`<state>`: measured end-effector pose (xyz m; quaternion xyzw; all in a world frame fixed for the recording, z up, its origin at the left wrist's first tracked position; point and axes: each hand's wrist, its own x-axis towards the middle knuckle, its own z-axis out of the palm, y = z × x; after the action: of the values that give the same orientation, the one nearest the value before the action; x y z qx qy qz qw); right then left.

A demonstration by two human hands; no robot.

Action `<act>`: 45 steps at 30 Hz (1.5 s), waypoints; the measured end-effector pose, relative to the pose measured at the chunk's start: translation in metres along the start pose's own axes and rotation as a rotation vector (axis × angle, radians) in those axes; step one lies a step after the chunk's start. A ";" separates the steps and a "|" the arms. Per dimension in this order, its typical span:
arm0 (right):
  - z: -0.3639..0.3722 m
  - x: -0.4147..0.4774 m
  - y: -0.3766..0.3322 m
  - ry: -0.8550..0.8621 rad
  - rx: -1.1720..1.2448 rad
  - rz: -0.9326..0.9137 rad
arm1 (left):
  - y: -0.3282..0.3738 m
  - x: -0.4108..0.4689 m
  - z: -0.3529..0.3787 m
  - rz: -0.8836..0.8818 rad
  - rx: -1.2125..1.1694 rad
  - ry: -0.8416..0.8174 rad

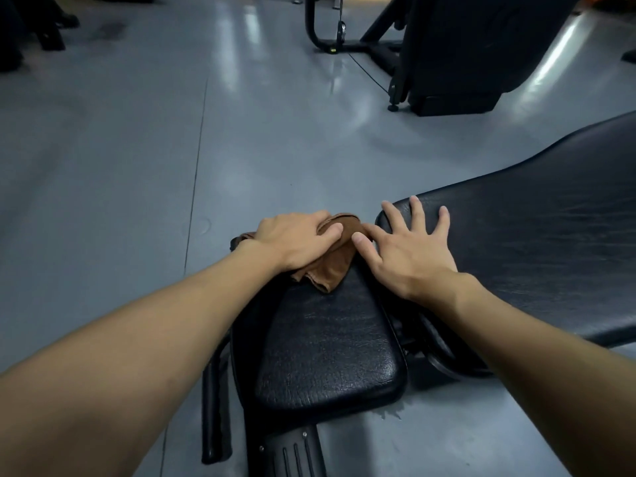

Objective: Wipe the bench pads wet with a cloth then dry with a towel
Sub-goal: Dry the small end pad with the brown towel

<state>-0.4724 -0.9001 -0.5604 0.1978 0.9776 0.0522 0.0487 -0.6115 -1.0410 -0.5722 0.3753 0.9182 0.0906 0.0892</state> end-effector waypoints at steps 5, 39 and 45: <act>0.001 -0.001 0.000 -0.004 -0.002 -0.010 | -0.036 -0.024 0.007 0.019 -0.038 -0.006; 0.002 -0.001 -0.013 0.148 0.065 -0.533 | -0.028 -0.063 0.023 -0.510 -0.216 0.083; 0.006 -0.007 -0.042 -0.052 0.194 -0.562 | -0.007 -0.100 0.032 -0.754 -0.300 0.122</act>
<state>-0.4812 -0.9404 -0.5710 -0.0754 0.9930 -0.0619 0.0673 -0.5391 -1.1131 -0.5949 -0.0108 0.9716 0.2065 0.1153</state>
